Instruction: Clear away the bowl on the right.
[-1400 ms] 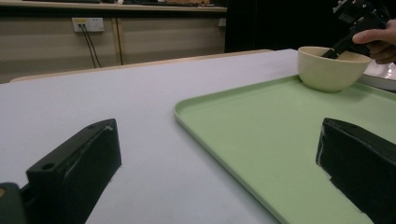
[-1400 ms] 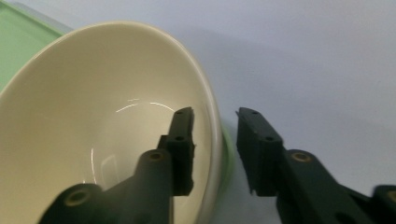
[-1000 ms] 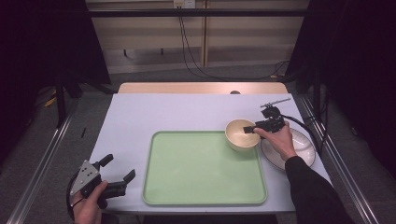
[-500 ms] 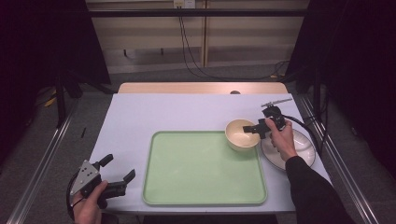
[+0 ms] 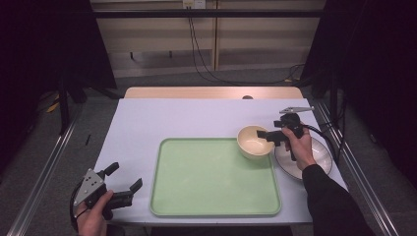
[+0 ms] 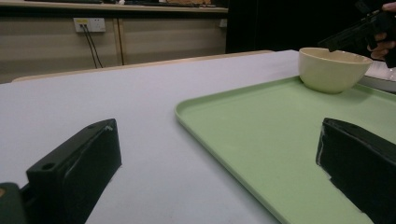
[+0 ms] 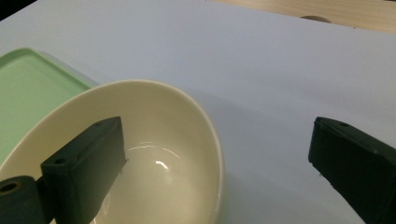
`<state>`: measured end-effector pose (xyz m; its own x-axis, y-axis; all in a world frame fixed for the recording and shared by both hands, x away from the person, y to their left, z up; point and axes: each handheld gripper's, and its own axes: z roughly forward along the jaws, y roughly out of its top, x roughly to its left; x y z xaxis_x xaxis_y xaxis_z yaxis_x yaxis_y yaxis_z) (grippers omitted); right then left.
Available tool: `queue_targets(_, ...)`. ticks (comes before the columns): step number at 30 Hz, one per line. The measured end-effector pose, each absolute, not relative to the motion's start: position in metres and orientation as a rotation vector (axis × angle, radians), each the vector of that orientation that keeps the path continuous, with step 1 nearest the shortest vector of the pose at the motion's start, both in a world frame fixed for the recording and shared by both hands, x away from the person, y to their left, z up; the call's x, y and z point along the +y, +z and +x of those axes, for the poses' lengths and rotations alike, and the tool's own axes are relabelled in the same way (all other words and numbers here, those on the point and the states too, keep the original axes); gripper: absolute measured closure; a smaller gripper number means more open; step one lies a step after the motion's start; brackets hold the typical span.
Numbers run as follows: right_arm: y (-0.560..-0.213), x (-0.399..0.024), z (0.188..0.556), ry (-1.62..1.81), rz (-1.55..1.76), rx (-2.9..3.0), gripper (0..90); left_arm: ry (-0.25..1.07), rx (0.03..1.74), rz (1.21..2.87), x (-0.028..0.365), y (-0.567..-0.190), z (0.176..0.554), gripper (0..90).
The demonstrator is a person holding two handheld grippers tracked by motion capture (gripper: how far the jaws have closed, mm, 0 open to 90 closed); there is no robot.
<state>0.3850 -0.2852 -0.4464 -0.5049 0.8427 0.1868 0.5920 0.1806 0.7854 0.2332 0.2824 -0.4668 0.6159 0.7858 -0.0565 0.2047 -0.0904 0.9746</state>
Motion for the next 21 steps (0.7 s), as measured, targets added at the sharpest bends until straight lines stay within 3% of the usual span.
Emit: queue_targets(21,-0.436,-0.293,0.346,1.3,1.301,2.024,3.0,0.602,0.847,1.623,0.282,-0.467,0.233,0.0)
